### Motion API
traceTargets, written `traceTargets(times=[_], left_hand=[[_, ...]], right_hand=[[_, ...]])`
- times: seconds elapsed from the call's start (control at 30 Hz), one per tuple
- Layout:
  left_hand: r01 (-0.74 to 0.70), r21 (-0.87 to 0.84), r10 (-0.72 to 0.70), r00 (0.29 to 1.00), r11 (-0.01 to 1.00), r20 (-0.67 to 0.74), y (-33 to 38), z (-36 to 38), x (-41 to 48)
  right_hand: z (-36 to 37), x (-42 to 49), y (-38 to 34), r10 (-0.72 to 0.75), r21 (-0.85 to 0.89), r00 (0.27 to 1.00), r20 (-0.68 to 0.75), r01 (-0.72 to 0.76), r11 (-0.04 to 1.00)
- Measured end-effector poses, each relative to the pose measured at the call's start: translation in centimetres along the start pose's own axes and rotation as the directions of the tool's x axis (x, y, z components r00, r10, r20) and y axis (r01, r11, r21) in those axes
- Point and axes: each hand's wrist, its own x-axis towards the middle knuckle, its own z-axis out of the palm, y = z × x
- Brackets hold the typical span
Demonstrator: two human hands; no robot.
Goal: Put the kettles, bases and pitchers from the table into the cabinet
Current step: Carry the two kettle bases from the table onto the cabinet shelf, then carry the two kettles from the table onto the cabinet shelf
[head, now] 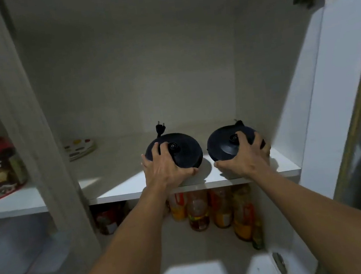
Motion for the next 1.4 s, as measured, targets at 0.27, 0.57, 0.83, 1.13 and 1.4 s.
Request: traceTargets(times=[0.27,0.57,0.83,1.13,1.4], left_hand=[[0.143,0.027,-0.146,0.964,0.989,0.222,-2.5,3.5,8.7],[0.15,0.023,-0.15,0.933,0.988,0.327,-4.4,6.2,15.7],[0.184,-0.018,-0.165,0.915,0.983,0.368,-4.8,6.3,16.5],[0.116,-0.031,-0.11,0.981,0.993,0.162,-3.2,4.1,10.5],[0.217,0.031,-0.216,0.975,0.976,-0.051,-2.7,-2.1,-2.9]], right_hand=[[5.1,8.4,-2.1,0.055,0.042,0.991,0.124,-0.06,0.997],[9.4,15.2,-2.4,0.027,0.028,0.979,0.203,-0.034,0.999],[9.4,16.1,-2.1,-0.004,0.039,0.976,0.217,-0.005,0.999],[8.0,12.2,-3.2,-0.182,0.014,0.981,0.074,0.181,0.983],[7.9,1.5,-7.9,-0.43,0.082,0.899,0.085,0.424,0.902]])
